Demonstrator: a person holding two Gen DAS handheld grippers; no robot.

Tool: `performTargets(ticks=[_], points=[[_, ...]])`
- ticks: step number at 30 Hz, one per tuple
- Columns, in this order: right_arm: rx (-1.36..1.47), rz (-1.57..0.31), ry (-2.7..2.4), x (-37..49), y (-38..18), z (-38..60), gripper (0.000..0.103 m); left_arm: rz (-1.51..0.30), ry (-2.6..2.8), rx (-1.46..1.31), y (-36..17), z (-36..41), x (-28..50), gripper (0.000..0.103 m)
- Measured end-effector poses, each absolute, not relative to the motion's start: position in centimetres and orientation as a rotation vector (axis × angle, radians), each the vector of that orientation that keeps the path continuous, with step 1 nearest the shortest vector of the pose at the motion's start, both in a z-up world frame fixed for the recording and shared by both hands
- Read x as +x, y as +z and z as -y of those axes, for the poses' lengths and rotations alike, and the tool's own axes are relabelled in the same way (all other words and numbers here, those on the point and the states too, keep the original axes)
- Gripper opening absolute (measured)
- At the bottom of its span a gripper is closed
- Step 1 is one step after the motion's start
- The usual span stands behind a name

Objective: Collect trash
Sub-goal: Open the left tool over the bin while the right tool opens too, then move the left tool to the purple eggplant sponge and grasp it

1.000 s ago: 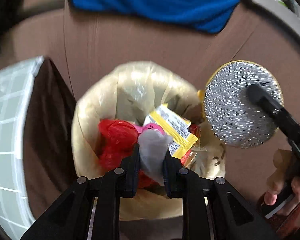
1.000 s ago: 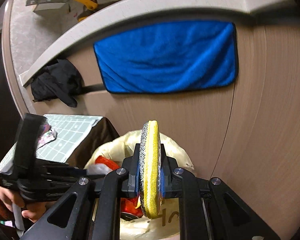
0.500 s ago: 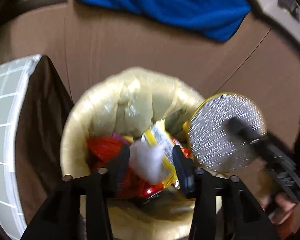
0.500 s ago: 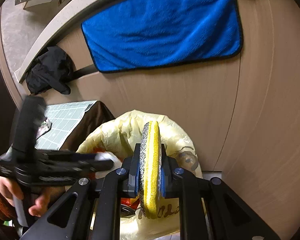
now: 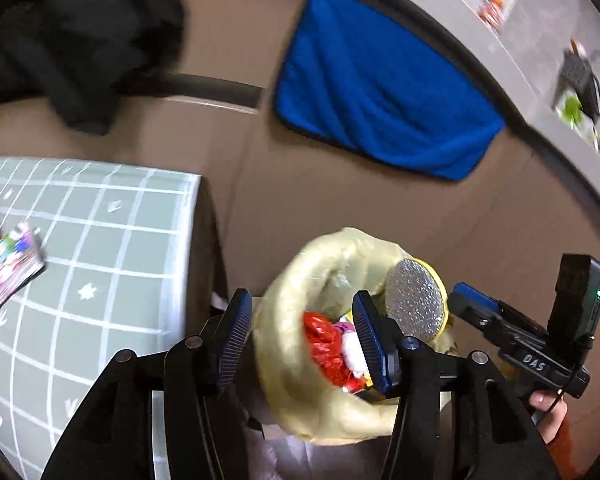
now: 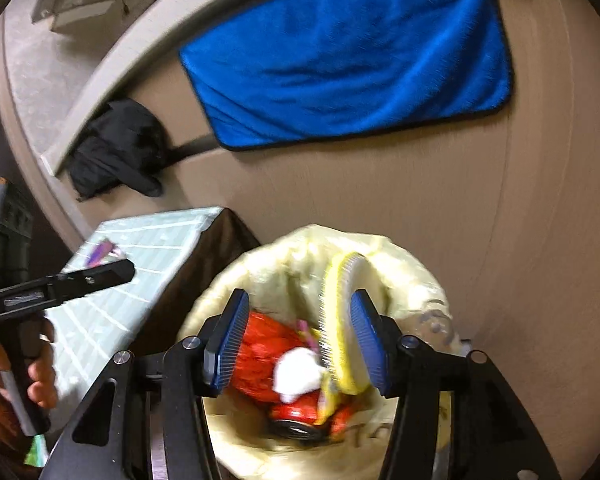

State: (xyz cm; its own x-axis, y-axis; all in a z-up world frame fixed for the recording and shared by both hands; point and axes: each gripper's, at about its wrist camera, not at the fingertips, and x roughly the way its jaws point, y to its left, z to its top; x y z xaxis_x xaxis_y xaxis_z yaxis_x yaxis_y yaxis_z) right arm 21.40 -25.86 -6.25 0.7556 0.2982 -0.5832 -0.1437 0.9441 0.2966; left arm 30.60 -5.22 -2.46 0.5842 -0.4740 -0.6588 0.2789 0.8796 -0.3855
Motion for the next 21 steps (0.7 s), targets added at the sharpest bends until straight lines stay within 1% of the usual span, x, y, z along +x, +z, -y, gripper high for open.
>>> performTargets(ticks=[5, 13, 17, 21], points=[[0.217, -0.628, 0.230, 20.9, -4.2, 24.2, 0.051, -0.825, -0.377, -0.279, -2.5, 1.0, 29.5, 0.053], [0.157, -0.557, 0.262, 20.8, -1.0, 19.3, 0.051, -0.745, -0.208, -0.350, -2.1, -8.8, 27.2, 0.053], [0.095, -0.549, 0.319, 21.3, -0.7, 15.5, 0.051, -0.709, -0.111, -0.377, -2.8, -13.9, 26.2, 0.053], [0.060, -0.584, 0.394, 22.8, -1.5, 11.7, 0.051, -0.677, -0.009, -0.412, -3.5, -19.2, 26.8, 0.054]])
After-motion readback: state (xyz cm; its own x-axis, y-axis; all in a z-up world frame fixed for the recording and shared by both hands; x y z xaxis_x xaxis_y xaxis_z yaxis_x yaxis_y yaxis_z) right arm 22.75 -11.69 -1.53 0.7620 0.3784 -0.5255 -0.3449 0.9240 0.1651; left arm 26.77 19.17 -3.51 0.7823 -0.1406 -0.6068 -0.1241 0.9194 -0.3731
